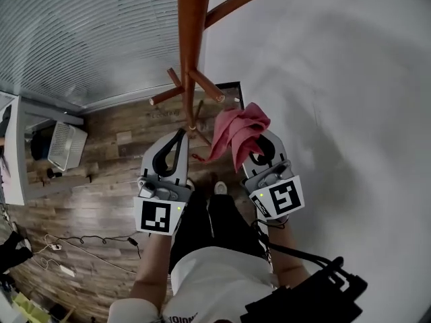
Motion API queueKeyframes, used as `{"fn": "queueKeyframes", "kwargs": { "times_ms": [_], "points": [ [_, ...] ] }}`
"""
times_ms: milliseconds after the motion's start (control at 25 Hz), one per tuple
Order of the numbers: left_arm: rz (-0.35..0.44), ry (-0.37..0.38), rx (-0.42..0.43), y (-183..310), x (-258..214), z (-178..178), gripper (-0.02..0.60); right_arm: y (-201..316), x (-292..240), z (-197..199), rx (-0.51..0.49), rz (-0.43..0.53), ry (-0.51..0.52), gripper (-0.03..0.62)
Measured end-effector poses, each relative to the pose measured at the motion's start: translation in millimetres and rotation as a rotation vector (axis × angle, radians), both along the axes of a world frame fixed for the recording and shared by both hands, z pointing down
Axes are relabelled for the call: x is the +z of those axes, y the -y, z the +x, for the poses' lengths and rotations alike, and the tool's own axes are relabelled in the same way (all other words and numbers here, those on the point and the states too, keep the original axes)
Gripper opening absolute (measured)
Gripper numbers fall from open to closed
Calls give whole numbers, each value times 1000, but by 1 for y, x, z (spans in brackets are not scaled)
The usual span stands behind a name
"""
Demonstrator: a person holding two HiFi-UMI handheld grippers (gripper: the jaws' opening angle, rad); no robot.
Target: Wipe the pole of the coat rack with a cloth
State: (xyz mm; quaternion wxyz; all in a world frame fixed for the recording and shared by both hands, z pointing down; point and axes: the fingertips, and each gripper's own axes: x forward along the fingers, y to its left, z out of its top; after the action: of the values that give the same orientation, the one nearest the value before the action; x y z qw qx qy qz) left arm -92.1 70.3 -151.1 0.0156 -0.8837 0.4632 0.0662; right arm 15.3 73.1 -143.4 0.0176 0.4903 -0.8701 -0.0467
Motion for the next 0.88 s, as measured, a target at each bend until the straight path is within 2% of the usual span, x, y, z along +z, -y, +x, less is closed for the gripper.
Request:
{"fn": "queueKeyframes", "kwargs": {
  "times_ms": [240, 480, 880],
  "points": [
    [-16, 24, 30, 28, 64, 19, 14, 27, 73, 17, 2, -30, 19, 86],
    [1, 10, 31, 55, 122, 28, 15, 55, 141, 19, -45, -37, -17, 86],
    [51, 58, 1, 107, 246, 28, 14, 106, 276, 25, -90, -10, 23, 86]
  ]
}}
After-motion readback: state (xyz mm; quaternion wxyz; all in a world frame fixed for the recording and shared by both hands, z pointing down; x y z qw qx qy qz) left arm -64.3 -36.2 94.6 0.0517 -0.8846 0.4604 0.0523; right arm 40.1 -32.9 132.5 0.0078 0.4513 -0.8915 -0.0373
